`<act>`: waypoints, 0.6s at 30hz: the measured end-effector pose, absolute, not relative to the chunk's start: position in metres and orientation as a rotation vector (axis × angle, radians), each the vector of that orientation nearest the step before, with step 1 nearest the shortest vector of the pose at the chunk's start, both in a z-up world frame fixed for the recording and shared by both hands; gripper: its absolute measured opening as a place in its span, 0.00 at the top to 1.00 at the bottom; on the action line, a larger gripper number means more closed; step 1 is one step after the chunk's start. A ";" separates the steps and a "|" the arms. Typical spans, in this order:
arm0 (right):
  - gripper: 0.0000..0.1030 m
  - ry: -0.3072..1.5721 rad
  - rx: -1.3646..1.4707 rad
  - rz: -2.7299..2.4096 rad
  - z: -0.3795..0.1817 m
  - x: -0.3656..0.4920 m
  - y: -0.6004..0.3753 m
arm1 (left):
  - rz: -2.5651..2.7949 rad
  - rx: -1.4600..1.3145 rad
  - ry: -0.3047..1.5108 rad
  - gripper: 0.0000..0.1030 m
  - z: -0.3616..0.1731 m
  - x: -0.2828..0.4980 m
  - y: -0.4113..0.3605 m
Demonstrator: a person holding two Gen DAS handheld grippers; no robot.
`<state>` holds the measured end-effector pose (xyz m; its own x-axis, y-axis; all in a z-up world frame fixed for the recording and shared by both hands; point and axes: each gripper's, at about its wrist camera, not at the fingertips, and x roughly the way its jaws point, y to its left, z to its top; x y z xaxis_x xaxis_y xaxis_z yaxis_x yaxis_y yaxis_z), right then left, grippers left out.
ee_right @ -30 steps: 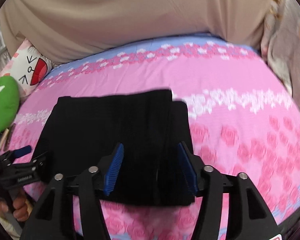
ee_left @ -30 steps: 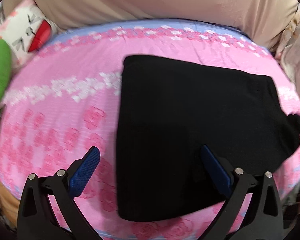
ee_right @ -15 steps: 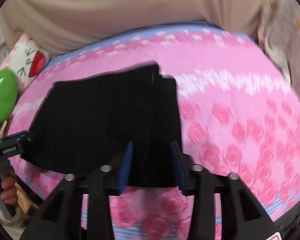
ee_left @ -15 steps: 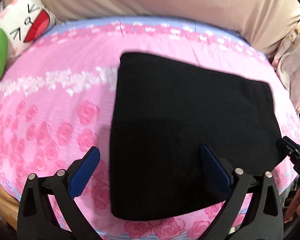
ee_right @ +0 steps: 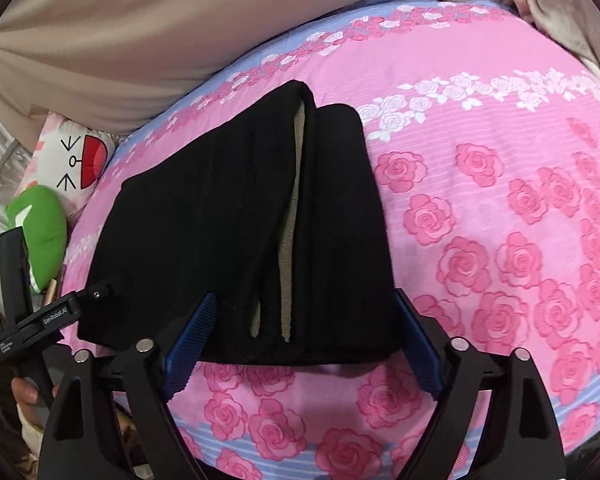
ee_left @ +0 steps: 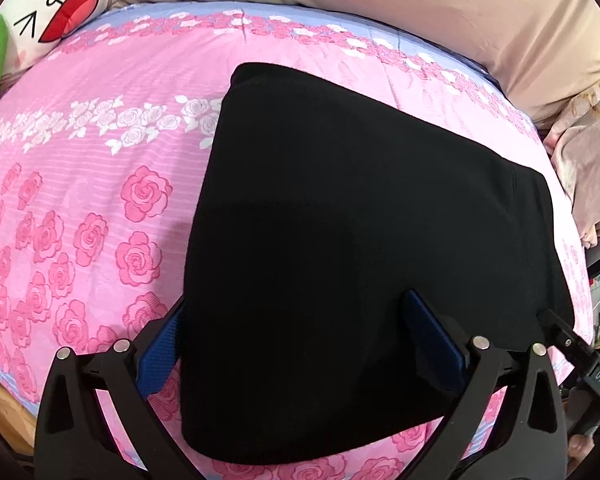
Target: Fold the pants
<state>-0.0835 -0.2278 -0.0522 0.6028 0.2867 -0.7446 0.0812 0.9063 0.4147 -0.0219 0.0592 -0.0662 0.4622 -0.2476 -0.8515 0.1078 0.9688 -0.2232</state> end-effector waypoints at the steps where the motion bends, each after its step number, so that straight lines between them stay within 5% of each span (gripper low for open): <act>1: 0.16 0.923 0.438 0.125 -0.052 -0.083 -0.228 | -0.224 -0.152 1.075 0.04 -0.067 -0.020 0.059; 6: 0.14 0.912 0.444 0.139 -0.054 -0.077 -0.229 | -0.245 -0.196 1.093 0.04 -0.070 -0.011 0.060; 9: 0.05 0.905 0.443 0.157 -0.055 -0.070 -0.226 | -0.245 -0.194 1.088 0.04 -0.070 -0.006 0.057; 18: 0.05 0.879 0.420 0.124 -0.054 -0.062 -0.220 | -0.248 -0.221 1.052 0.04 -0.069 -0.001 0.054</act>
<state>-0.0625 -0.2195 -0.0543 0.6369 0.2748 -0.7203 0.0652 0.9118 0.4055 -0.0012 0.0543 -0.0694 0.4723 -0.3059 -0.8266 0.0958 0.9501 -0.2968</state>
